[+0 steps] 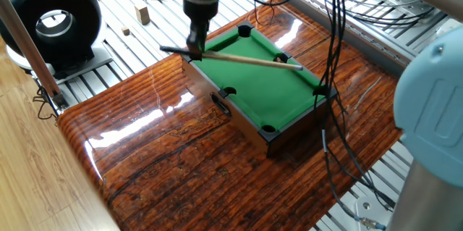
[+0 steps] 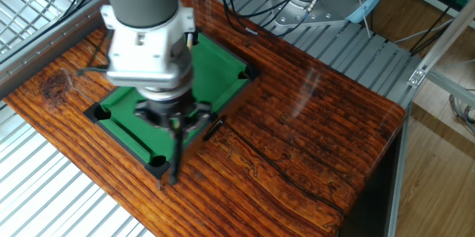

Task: Hit the pool ball

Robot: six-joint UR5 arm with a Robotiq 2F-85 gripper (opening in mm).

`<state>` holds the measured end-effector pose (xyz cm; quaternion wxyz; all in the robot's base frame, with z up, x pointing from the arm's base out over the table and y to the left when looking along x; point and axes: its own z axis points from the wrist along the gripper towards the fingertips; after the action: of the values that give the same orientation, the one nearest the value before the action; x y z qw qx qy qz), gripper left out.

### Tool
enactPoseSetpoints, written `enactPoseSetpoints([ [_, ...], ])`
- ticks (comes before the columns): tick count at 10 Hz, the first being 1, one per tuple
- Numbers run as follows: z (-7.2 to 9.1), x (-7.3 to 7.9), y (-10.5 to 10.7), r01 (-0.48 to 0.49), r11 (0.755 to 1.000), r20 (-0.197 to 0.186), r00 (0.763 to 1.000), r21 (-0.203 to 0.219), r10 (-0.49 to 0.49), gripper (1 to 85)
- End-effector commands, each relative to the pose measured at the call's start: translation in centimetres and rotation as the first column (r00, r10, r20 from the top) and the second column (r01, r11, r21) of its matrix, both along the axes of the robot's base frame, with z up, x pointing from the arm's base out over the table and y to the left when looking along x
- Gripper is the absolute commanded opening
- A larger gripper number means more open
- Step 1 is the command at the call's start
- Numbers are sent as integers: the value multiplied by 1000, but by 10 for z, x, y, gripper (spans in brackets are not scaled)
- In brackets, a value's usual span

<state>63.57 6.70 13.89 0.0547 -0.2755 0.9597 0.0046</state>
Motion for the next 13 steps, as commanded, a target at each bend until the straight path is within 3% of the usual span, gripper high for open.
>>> enactPoseSetpoints([
  [1,-3,35,-15,125,992,65,990,-24,-124,10],
  [2,-9,41,-21,160,987,67,985,-29,-158,10],
  [4,-22,44,-13,213,977,31,976,14,-214,10],
  [9,-58,75,-8,178,984,57,982,33,-179,10],
  [10,-61,77,-7,176,984,58,982,36,-178,10],
  [13,-58,61,-9,212,977,10,977,20,-212,13],
])
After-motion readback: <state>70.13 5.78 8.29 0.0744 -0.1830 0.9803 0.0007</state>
